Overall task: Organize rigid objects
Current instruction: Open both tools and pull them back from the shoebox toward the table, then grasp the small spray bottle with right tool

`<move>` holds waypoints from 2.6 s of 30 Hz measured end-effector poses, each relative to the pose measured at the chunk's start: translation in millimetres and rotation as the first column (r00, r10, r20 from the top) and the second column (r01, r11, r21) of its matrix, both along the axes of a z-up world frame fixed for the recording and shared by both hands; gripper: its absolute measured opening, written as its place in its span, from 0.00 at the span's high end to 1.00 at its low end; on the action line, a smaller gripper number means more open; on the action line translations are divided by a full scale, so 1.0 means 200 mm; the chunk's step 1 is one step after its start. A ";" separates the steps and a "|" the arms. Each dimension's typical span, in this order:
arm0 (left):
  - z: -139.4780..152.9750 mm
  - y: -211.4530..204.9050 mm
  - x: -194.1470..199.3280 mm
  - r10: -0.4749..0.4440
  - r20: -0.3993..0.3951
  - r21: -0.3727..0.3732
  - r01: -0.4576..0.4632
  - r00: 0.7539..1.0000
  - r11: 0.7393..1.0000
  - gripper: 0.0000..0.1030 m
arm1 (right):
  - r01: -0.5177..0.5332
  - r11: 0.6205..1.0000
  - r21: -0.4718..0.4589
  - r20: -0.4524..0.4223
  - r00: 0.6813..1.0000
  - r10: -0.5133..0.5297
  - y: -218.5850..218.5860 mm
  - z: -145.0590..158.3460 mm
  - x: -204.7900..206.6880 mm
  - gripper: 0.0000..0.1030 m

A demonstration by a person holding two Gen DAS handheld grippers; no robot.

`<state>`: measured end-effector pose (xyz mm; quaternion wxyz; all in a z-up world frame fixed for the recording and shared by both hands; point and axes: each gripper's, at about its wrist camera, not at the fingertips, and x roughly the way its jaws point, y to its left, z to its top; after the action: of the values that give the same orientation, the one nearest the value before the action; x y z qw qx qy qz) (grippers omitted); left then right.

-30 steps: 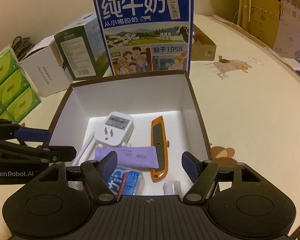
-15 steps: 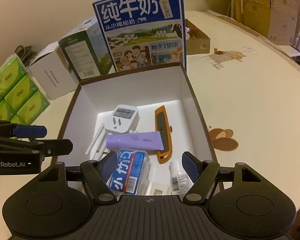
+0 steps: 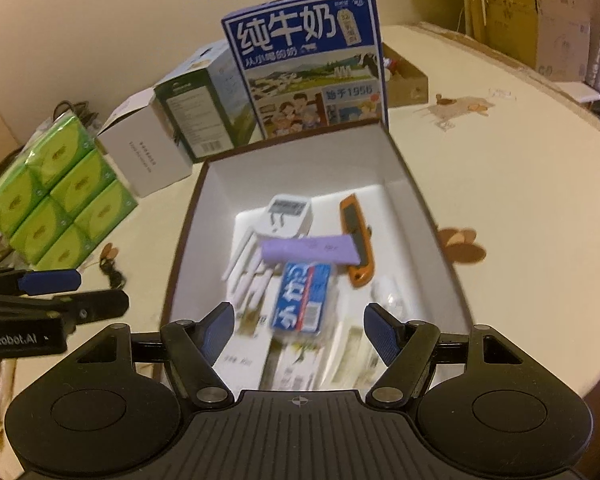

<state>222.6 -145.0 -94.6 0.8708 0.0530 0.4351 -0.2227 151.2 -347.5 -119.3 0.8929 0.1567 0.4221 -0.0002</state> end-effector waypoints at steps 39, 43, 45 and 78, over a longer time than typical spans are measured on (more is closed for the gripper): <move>-0.04 0.81 -0.29 0.303 -0.061 0.096 -0.297 0.951 0.950 0.31 | -0.279 0.960 -0.002 -0.059 0.959 0.278 0.88 -0.06 -0.02 0.33; -0.11 0.86 -0.24 0.316 -0.067 0.111 -0.308 0.946 0.945 0.31 | -0.247 0.969 -0.007 -0.067 0.967 0.246 0.94 -0.12 0.05 0.33; -0.15 0.88 -0.21 0.321 -0.065 0.112 -0.313 0.945 0.943 0.31 | -0.218 0.976 -0.009 -0.067 0.974 0.217 0.96 -0.16 0.09 0.33; -0.69 1.11 0.27 0.318 -0.139 0.125 -0.302 0.938 0.945 0.35 | -0.763 0.547 -0.345 -0.371 0.646 0.667 1.20 -0.55 0.69 0.48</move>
<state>275.6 76.2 -233.1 0.8541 0.0104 0.5160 -0.0637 288.7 -107.5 -229.1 0.7771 -0.2533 0.5206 0.2468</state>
